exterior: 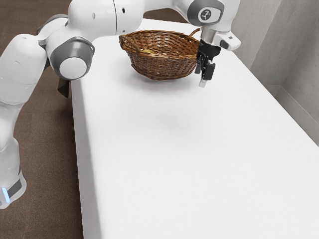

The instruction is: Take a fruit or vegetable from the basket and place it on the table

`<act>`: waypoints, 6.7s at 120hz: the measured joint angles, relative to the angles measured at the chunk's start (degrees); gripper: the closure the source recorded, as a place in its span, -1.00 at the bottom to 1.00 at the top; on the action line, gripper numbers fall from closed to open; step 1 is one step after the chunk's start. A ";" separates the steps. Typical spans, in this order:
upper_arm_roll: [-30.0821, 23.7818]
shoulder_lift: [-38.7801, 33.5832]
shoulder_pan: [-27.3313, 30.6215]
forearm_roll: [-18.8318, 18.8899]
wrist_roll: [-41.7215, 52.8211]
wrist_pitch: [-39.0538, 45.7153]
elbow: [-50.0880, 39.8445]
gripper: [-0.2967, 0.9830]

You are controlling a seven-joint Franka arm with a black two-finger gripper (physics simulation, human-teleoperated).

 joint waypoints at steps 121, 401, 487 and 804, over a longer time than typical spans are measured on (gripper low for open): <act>0.67 -0.70 -1.59 1.20 -4.94 -1.36 -0.09 -0.54; 16.39 9.42 16.61 -8.23 -9.01 21.99 -1.51 -0.54; 13.30 13.15 16.62 -10.38 -9.21 30.50 -1.58 -0.54; 12.37 -1.74 5.23 -0.91 -12.27 6.92 0.97 0.33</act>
